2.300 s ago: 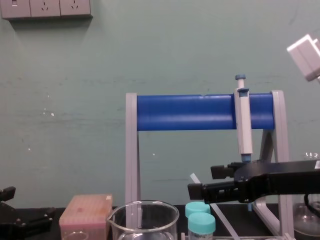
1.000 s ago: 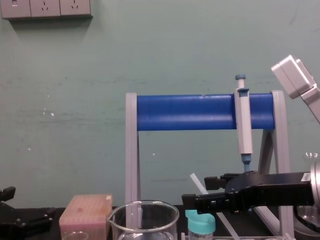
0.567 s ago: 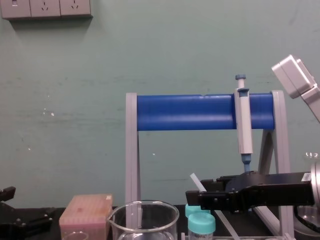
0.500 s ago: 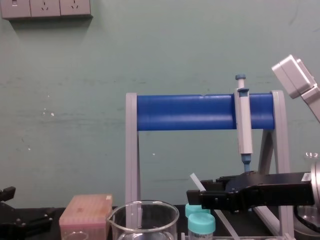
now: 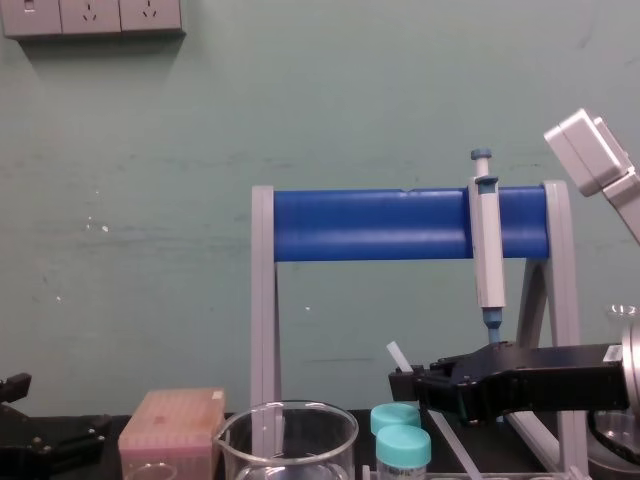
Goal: Pick up the stirring rod with one hand, then place it down.
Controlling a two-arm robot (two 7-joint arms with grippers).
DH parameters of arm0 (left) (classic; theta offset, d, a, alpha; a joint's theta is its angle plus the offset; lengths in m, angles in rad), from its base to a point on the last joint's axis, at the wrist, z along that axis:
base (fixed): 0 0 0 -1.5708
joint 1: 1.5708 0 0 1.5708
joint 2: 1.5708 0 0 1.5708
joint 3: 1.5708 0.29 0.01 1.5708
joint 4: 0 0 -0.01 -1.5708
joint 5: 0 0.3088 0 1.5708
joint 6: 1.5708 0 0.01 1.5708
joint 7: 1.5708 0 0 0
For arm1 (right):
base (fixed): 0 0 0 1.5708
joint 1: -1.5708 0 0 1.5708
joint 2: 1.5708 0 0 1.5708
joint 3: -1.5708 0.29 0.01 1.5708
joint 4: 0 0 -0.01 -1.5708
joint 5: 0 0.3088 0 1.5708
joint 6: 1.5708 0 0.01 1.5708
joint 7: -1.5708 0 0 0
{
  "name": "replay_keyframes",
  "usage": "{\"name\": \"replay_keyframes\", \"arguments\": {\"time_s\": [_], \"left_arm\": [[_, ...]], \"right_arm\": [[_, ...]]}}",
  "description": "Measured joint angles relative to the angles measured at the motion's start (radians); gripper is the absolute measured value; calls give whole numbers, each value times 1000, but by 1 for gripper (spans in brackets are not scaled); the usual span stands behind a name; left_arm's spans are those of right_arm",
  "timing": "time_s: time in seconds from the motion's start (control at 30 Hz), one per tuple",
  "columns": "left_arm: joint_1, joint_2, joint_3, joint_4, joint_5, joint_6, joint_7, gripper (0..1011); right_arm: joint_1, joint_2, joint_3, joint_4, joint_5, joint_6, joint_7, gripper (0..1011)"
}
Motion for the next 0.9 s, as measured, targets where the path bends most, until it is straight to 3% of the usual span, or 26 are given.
{"name": "replay_keyframes", "arguments": {"time_s": [0.2, 0.33, 0.63, 0.9], "left_arm": [[0, 0, 0, 0, 0, 0, 0, 1000], [0, 0, 0, 0, 0, 0, 0, 1000], [0, 0, 0, 0, 0, 0, 0, 1000], [0, 0, 0, 0, 0, 0, 0, 1000]], "right_arm": [[-3, -1, 4, -1, 3, -3, 0, 67], [-21, -4, 23, -7, 18, -37, 0, 67], [-97, 6, 89, -44, 47, -174, -5, 67], [-162, -1, 172, -84, 131, -281, 19, 67]]}}
